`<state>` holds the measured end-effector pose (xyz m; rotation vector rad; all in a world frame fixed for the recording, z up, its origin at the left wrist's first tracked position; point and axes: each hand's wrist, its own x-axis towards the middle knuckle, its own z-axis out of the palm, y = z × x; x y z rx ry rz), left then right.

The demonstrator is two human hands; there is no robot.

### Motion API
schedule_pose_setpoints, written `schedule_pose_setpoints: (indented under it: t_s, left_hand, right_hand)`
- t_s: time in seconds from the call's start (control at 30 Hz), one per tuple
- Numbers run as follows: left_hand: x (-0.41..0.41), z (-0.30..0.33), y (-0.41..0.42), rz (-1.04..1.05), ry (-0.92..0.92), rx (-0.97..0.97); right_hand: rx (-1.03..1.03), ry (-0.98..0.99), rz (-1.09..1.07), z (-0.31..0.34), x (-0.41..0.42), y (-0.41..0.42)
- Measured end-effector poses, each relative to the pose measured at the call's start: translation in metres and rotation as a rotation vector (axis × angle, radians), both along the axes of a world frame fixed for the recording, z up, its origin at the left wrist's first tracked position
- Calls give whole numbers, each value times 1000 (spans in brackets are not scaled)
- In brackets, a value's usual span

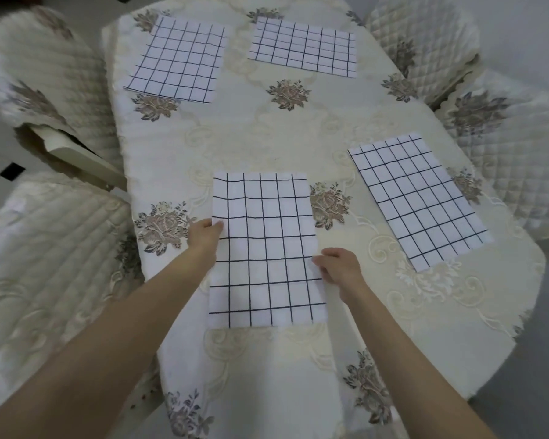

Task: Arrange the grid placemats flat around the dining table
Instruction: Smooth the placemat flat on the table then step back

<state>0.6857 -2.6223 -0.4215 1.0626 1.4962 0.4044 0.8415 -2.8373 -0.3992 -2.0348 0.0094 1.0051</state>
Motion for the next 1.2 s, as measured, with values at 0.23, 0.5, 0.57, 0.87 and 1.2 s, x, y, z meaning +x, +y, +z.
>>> schedule_pose_setpoints:
  t_s: [0.23, 0.5, 0.57, 0.87, 1.2]
  left_hand:
    - [-18, -3, -4, 98, 32, -16]
    - [-13, 7, -2, 200, 20, -24]
    - [-12, 6, 0, 197, 23, -18]
    - [-8, 3, 0, 215, 9, -17]
    - [-8, 4, 2, 202, 14, 1]
  right_hand:
    - [-242, -277, 221, 0, -5, 26]
    - [-290, -438, 301, -2, -1, 39]
    - [-284, -466, 320, -2, 2, 41]
    - [-234, -514, 349, -4, 16, 49]
    - [-218, -507, 367, -7, 22, 50]
